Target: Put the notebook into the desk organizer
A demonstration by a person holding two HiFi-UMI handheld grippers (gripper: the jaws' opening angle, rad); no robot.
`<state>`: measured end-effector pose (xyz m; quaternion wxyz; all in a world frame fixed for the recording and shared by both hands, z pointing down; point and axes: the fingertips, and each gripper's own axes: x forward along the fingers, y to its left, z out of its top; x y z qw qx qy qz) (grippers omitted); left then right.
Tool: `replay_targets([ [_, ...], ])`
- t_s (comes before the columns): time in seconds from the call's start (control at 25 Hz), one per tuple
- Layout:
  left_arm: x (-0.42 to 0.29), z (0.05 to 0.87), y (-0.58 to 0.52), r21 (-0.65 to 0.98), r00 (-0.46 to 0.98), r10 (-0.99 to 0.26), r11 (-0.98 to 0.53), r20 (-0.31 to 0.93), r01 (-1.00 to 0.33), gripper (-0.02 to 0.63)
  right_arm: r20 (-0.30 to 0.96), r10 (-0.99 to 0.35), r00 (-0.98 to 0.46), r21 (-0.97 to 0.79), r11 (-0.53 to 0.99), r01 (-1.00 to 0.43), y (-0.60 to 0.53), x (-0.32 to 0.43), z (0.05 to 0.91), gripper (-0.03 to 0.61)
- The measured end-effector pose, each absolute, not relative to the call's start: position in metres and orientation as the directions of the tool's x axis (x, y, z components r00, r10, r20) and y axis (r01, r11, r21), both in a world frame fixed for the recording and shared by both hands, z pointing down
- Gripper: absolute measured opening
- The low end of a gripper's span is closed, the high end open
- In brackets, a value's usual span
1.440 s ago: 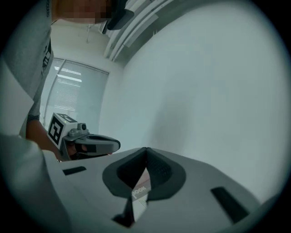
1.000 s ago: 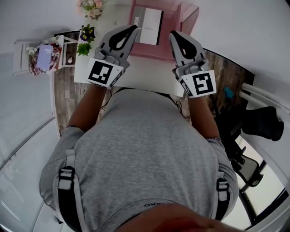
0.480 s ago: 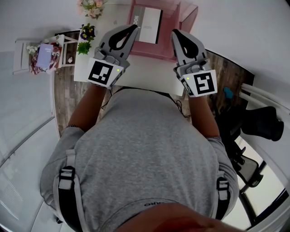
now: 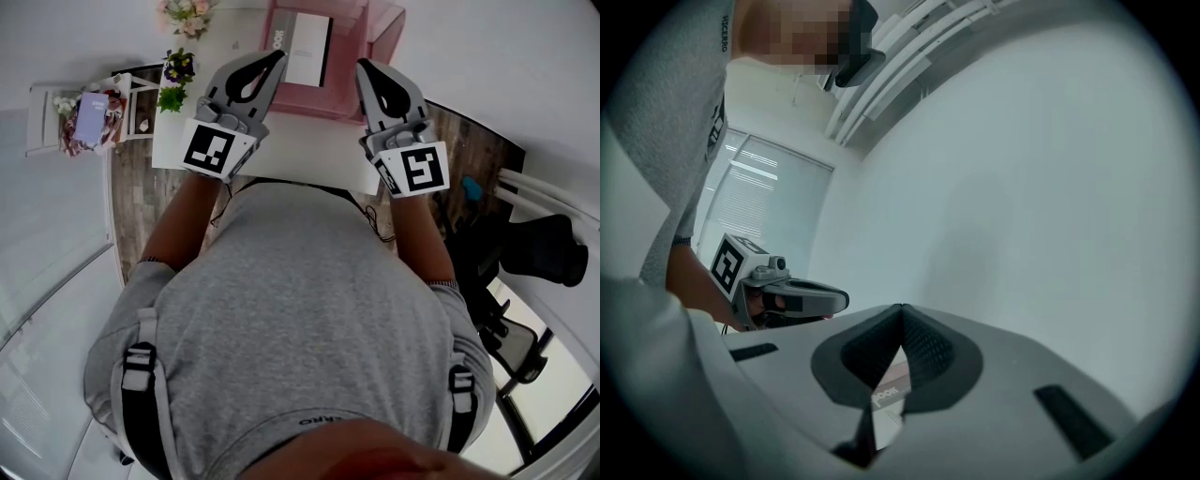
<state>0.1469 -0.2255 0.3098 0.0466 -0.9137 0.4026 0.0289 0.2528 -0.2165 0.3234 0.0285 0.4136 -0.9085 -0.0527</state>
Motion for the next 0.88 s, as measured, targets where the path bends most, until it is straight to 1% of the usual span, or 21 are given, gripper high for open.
replay_targets([
  [0.88, 0.1389, 0.3134, -0.2252, -0.056, 0.658, -0.748, -0.656, -0.081, -0.752, 0.018, 0.007, -0.749, -0.663, 0.144, 0.657, -0.740, -0.2133, 0.2424, 0.3212, 0.008],
])
